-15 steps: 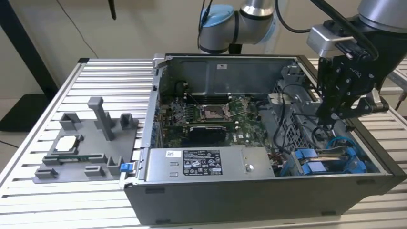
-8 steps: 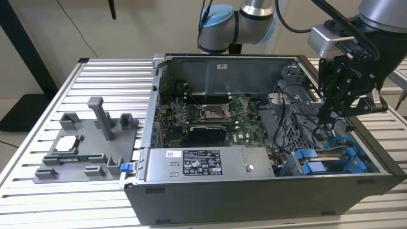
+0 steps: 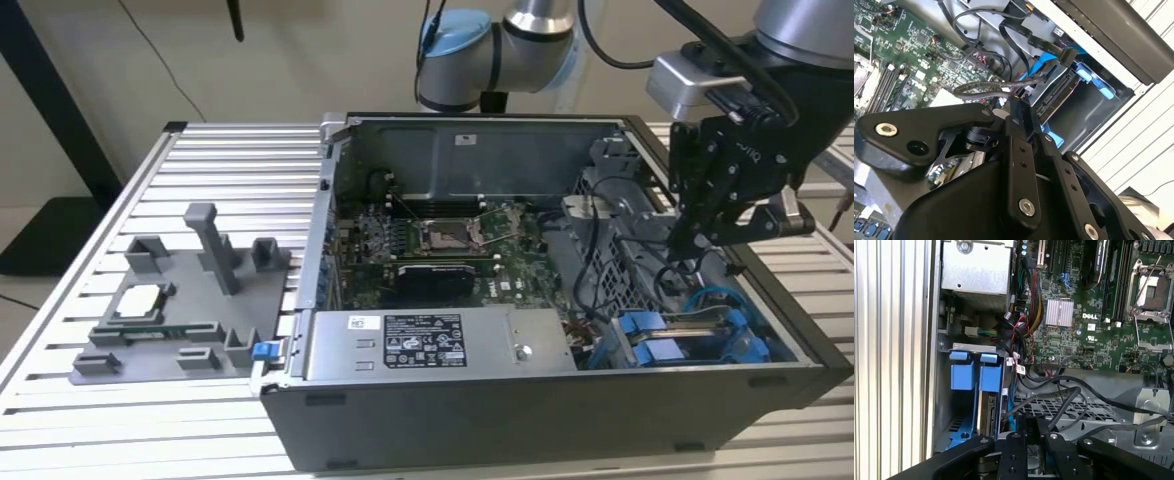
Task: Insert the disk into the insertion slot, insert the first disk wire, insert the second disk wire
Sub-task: 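Insert the first disk wire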
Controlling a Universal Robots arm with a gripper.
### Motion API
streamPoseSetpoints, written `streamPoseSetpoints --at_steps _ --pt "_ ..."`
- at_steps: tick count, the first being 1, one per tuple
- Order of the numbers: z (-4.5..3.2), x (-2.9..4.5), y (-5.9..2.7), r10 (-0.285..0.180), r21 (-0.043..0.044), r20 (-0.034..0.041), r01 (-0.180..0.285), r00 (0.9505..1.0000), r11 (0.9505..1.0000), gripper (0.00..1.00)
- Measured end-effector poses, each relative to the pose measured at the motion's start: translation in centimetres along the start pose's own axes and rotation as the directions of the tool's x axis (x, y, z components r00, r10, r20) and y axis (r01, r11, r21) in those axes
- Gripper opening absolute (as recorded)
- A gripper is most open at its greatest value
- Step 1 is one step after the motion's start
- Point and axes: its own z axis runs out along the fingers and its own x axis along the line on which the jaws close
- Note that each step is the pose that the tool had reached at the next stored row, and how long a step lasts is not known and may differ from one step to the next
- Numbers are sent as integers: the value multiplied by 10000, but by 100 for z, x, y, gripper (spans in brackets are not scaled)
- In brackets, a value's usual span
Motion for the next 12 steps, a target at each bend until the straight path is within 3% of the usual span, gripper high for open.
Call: streamPoseSetpoints --at_steps 1,6,8,12 --pt "2 0 -4 -1 -20 -10 1 10000 10000 0" --pt "9 15 -47 5 -321 -146 -10 9999 9995 0" --pt "22 36 -64 7 -379 -147 -13 9999 9993 0" --pt "56 90 -77 24 -405 -147 -30 9999 9992 0"
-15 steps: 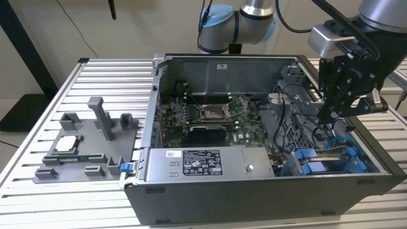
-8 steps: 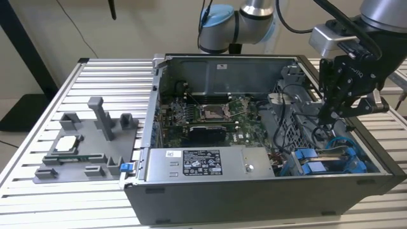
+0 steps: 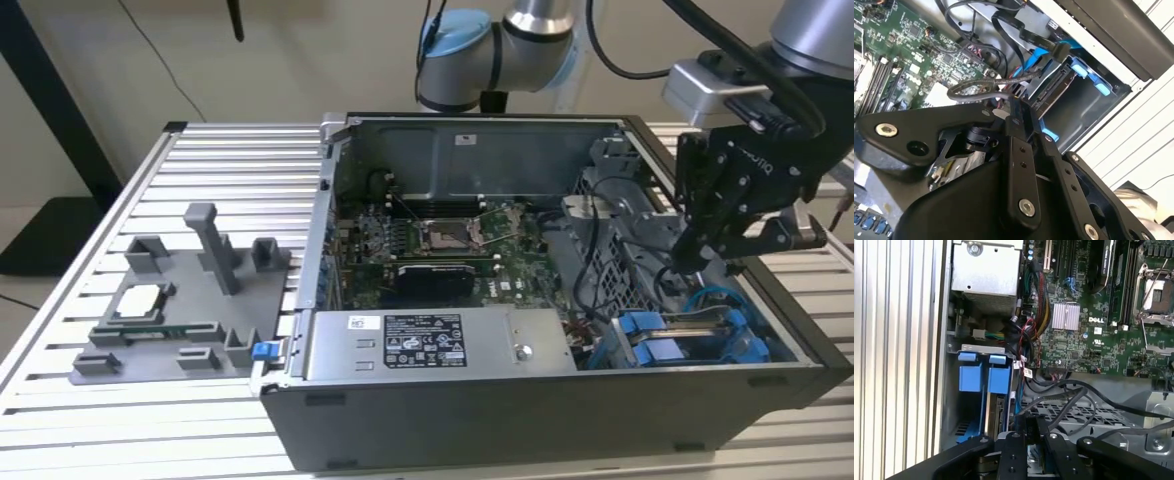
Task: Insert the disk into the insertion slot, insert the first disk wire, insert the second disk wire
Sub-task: 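Insert the first disk wire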
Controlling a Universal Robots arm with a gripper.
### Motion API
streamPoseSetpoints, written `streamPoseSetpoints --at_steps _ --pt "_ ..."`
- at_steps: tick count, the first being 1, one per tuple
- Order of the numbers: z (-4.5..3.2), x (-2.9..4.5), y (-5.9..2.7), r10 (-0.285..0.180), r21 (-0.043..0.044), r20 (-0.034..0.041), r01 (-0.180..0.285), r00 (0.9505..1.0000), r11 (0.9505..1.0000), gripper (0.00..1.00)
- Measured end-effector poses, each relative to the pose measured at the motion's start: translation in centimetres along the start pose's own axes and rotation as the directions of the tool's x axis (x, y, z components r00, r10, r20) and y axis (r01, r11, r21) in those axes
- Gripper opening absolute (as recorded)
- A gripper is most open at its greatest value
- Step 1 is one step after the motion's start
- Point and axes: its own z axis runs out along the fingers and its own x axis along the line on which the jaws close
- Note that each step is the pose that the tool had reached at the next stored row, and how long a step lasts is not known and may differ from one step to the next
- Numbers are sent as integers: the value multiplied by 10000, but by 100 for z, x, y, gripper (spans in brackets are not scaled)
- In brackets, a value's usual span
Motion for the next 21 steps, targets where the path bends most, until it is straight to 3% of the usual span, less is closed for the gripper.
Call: streamPoseSetpoints --at_steps 10,21 --pt "105 66 -37 33 -29 2 -33 10000 10000 0" --pt "108 66 -39 36 -29 0 -36 10000 10000 0"
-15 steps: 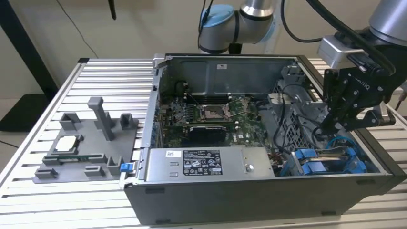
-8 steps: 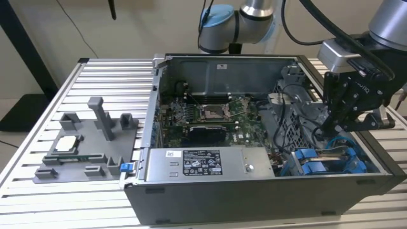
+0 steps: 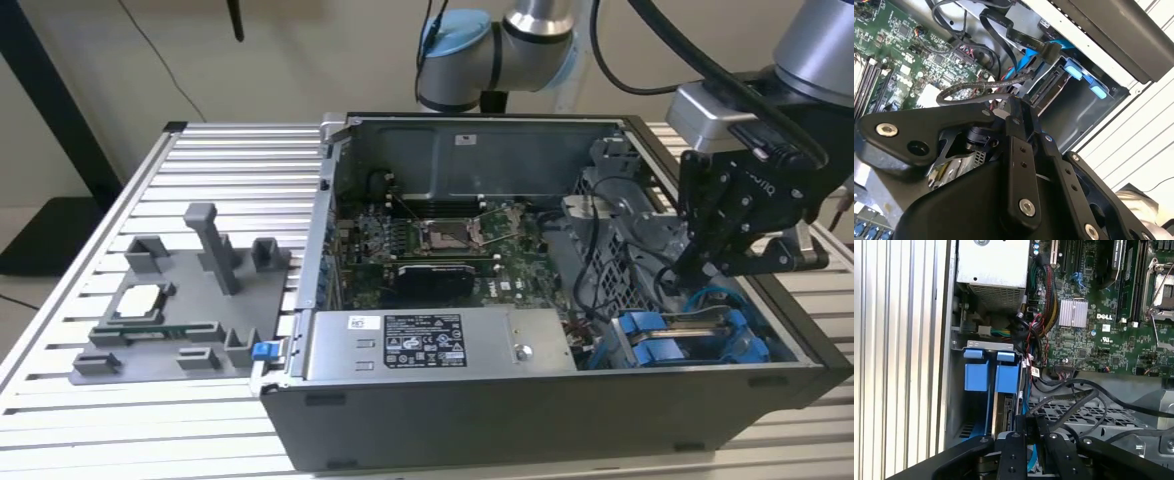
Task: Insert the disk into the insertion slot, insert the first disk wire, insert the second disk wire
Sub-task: 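Insert the first disk wire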
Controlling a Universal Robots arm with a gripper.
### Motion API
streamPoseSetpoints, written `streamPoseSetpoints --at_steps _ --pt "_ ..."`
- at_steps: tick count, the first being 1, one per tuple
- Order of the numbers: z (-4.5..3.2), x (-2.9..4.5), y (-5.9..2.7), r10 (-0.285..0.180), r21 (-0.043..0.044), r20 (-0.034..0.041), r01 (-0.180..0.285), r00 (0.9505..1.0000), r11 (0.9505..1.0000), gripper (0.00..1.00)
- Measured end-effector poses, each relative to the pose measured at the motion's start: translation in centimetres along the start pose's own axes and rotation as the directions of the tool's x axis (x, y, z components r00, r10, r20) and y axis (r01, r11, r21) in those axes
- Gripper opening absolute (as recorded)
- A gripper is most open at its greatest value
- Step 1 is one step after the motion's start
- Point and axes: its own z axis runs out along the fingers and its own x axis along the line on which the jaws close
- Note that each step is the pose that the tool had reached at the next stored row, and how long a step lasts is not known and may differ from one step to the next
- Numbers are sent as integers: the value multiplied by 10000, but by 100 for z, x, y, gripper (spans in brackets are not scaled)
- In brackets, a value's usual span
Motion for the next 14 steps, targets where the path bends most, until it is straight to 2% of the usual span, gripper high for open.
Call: streamPoseSetpoints --at_steps 6,11,14 --pt "5 1 -4 0 -15 3 0 10000 10000 0" --pt "37 30 -60 7 -209 45 -6 10000 9998 0" --pt "61 67 -75 11 -286 70 -9 10000 9996 0"
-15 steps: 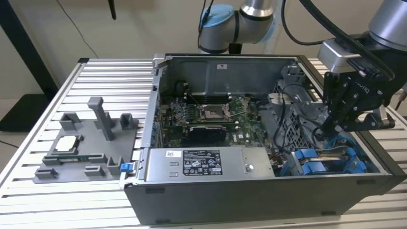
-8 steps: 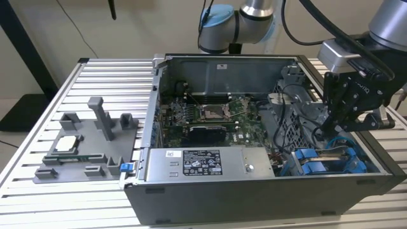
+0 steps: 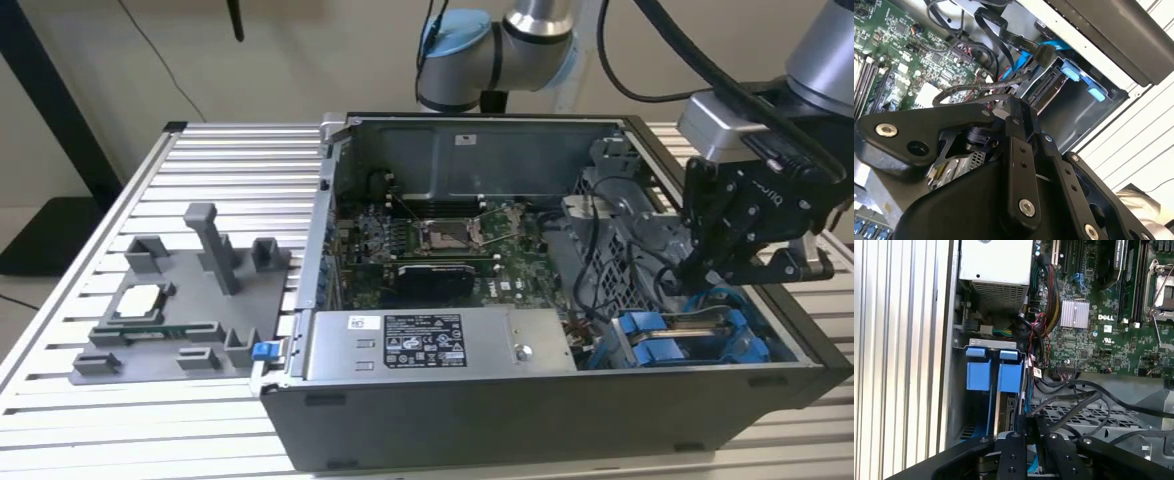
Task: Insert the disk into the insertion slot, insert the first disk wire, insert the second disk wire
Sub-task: 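Insert the first disk wire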
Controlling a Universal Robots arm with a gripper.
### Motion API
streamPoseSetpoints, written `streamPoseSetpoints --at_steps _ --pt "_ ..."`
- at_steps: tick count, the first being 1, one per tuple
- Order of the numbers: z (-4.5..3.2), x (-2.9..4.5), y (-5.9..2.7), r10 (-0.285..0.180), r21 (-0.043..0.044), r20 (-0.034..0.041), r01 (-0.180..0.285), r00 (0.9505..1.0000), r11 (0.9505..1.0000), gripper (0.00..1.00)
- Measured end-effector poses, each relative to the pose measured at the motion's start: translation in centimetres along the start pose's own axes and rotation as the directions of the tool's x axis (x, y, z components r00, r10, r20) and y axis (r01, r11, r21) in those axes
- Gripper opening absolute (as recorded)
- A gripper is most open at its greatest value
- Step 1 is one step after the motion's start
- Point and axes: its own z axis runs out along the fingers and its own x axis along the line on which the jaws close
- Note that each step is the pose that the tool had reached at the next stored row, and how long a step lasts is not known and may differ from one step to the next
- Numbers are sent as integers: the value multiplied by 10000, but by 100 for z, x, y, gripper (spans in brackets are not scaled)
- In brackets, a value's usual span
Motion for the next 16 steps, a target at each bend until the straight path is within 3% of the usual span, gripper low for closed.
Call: streamPoseSetpoints --at_steps 6,16 --pt "46 70 -66 1 -85 94 0 10000 10000 0" --pt "88 140 -197 12 -83 330 -10 9995 10000 0"
